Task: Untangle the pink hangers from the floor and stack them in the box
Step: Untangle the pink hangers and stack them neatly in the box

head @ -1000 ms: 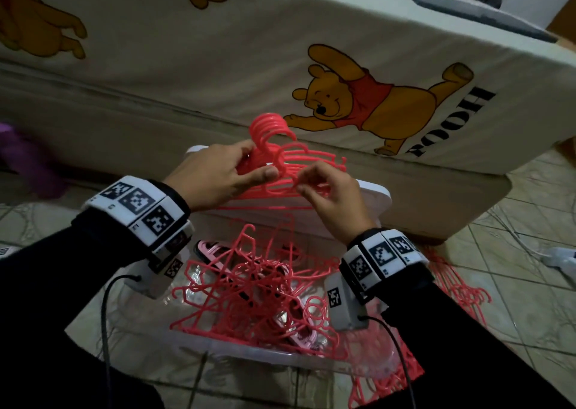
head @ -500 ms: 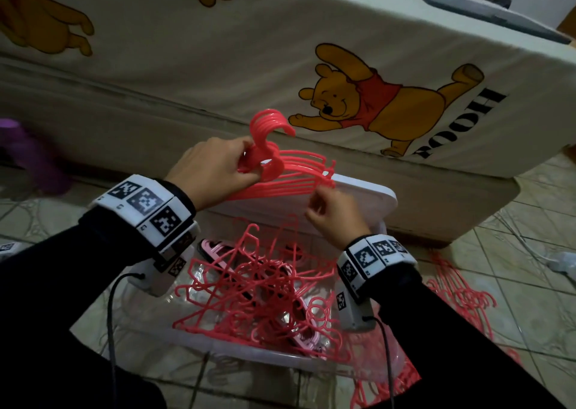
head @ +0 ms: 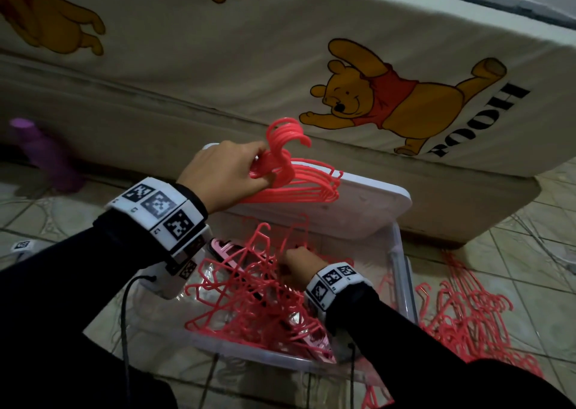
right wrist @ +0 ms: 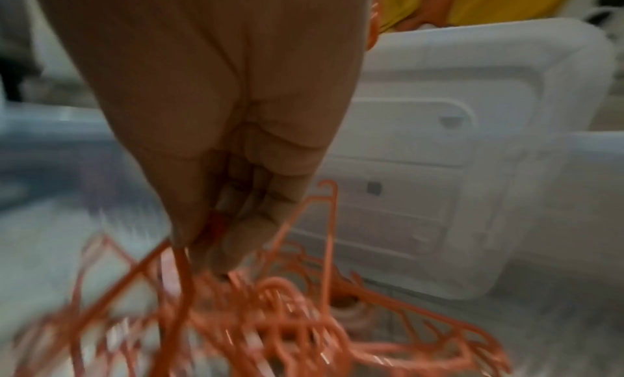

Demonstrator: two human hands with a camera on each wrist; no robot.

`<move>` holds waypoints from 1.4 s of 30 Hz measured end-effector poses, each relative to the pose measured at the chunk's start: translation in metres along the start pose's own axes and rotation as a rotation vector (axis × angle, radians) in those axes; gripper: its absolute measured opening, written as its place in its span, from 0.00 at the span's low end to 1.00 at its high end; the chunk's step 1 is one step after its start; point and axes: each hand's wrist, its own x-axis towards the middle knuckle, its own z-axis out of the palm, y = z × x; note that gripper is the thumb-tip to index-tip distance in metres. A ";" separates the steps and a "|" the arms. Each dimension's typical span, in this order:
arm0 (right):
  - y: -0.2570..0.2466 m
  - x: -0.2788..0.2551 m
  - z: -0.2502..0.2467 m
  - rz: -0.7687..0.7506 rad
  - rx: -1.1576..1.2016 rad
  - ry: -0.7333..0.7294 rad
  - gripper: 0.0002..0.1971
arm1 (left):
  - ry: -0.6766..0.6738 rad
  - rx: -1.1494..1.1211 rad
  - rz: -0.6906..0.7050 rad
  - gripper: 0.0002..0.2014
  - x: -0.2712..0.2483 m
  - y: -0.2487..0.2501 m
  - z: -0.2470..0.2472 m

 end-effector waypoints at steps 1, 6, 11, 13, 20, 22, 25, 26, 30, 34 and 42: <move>-0.001 -0.001 -0.007 -0.017 0.011 0.025 0.10 | -0.002 0.000 -0.003 0.21 0.000 -0.001 0.000; -0.003 -0.016 -0.047 -0.084 0.031 0.142 0.09 | -0.008 0.023 -0.004 0.21 0.000 -0.002 0.001; 0.007 -0.045 -0.083 -0.112 0.147 0.368 0.06 | -0.026 0.031 0.002 0.30 -0.001 0.000 -0.001; 0.014 -0.055 -0.093 -0.087 0.233 0.434 0.04 | -0.023 0.028 -0.001 0.29 -0.001 0.000 -0.002; 0.047 -0.050 -0.066 0.179 0.231 0.234 0.06 | -0.021 0.014 0.001 0.24 -0.001 0.003 -0.002; 0.050 -0.045 -0.041 0.230 0.160 0.132 0.09 | -0.020 0.012 0.000 0.24 -0.001 0.005 -0.002; 0.053 -0.040 -0.010 0.219 0.185 -0.037 0.14 | -0.019 0.018 -0.001 0.23 0.000 0.004 -0.001; 0.054 -0.039 -0.005 0.205 0.143 -0.074 0.15 | -0.017 0.018 -0.003 0.24 0.000 0.003 -0.001; 0.052 -0.042 0.009 0.140 -0.009 -0.117 0.10 | -0.017 0.027 -0.008 0.22 0.000 0.002 -0.001; 0.038 -0.038 0.016 0.110 -0.140 -0.127 0.12 | -0.021 0.028 -0.001 0.24 -0.001 0.004 -0.001; 0.015 -0.044 -0.010 0.059 -0.177 -0.077 0.16 | -0.036 0.020 -0.008 0.22 0.001 0.004 -0.001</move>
